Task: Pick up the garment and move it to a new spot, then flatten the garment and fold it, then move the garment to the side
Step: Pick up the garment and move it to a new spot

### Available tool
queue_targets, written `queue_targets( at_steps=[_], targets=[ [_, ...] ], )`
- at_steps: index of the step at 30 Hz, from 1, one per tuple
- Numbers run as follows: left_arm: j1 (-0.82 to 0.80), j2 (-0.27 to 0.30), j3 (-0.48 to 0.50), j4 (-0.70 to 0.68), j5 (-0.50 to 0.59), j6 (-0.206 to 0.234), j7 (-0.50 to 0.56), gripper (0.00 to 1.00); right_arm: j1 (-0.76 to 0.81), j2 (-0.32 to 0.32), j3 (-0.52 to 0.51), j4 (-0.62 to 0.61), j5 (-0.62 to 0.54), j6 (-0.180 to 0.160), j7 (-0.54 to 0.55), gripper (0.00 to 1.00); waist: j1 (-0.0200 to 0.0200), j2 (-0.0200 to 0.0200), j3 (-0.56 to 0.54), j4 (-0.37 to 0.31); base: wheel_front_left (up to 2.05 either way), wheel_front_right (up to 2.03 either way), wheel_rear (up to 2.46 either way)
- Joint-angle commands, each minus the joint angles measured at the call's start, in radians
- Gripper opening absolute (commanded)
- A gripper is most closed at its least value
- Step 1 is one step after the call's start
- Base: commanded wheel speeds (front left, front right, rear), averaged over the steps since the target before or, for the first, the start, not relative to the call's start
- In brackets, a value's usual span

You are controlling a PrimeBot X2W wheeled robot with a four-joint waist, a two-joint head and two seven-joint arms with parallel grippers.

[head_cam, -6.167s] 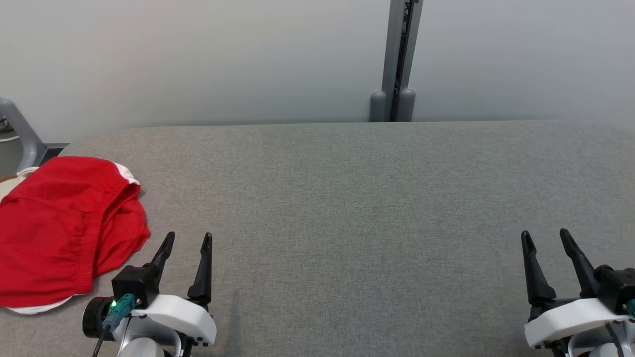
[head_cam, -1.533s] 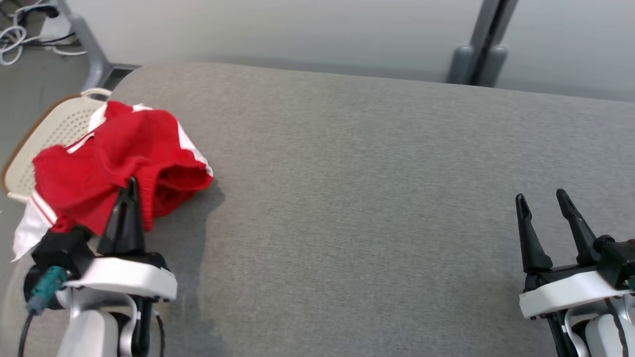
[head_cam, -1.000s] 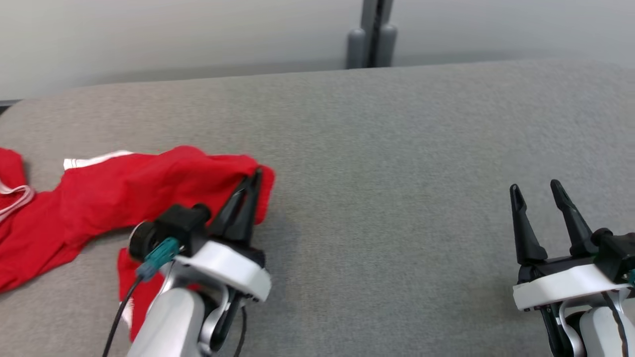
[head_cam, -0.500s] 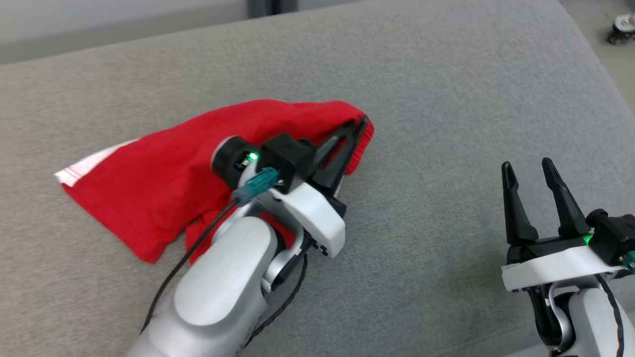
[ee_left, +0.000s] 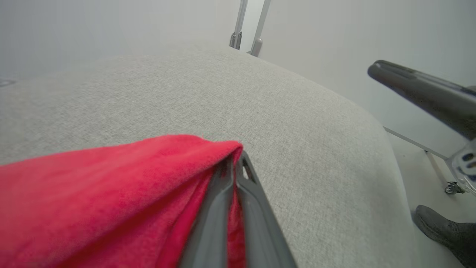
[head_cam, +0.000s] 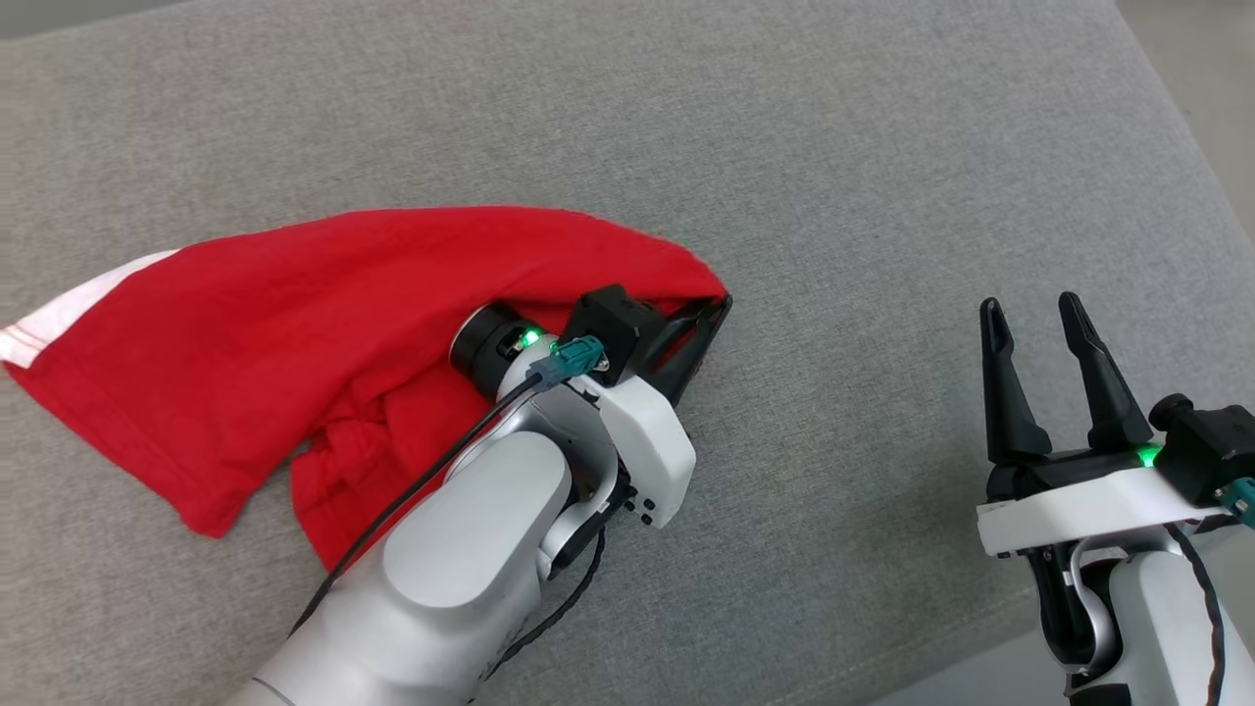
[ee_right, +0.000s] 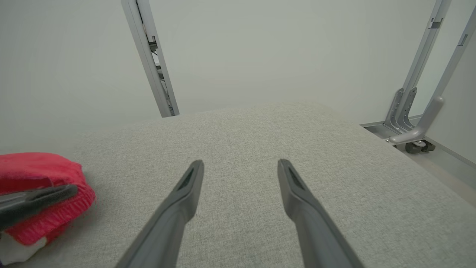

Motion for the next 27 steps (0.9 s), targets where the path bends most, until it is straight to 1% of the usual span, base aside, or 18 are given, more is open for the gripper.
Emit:
queue_targets(
  at_steps=[1, 9, 13, 15, 20, 22, 23, 27],
  targets=[
    [-0.017, 0.005, -0.003, -0.002, -0.009, 0.011, -0.017, 1.0, -0.008, -0.002, -0.002, 0.002, -0.006, 0.002, -0.005, 1.0, 0.0, -0.0001, -0.01, 0.012, 0.0, 0.0, 0.0],
    [0.021, 0.005, -0.04, -0.031, -0.091, 0.041, -0.136, 1.0, 0.014, -0.018, -0.012, 0.009, -0.021, 0.002, -0.005, 1.0, 0.0, -0.0001, -0.082, 0.102, 0.0, 0.0, 0.0],
    [0.04, 0.006, -0.007, -0.019, -0.107, 0.077, -0.174, 1.0, 0.031, -0.03, -0.017, 0.015, -0.029, 0.002, -0.005, 1.0, 0.0, -0.0001, -0.126, 0.15, 0.0, 0.0, 0.0],
    [0.053, 0.017, 0.024, -0.014, -0.113, 0.097, -0.186, 1.0, 0.037, -0.036, -0.02, 0.014, -0.033, 0.002, -0.005, 1.0, 0.0, -0.0001, -0.143, 0.171, 0.0, 0.0, 0.0],
    [0.088, 0.056, 0.119, -0.029, -0.116, 0.125, -0.201, 1.0, 0.052, -0.047, -0.028, 0.014, -0.043, 0.002, -0.005, 1.0, 0.0, -0.0001, -0.174, 0.221, 0.0, 0.0, 0.0],
    [0.11, 0.076, 0.174, -0.051, -0.115, 0.134, -0.202, 1.0, 0.054, -0.049, -0.029, 0.014, -0.045, 0.002, -0.005, 1.0, 0.0, -0.0001, -0.185, 0.235, 0.0, 0.0, 0.0],
    [0.139, 0.096, 0.235, -0.078, -0.104, 0.141, -0.202, 1.0, 0.055, -0.052, -0.031, 0.012, -0.048, 0.002, -0.005, 1.0, 0.0, -0.0001, -0.192, 0.249, 0.0, 0.0, 0.0],
    [0.21, 0.13, 0.358, -0.138, -0.075, 0.15, -0.202, 1.0, 0.063, -0.055, -0.038, 0.008, -0.053, 0.002, -0.005, 1.0, 0.0, -0.0001, -0.203, 0.273, 0.0, 0.0, 0.0]
  ],
)
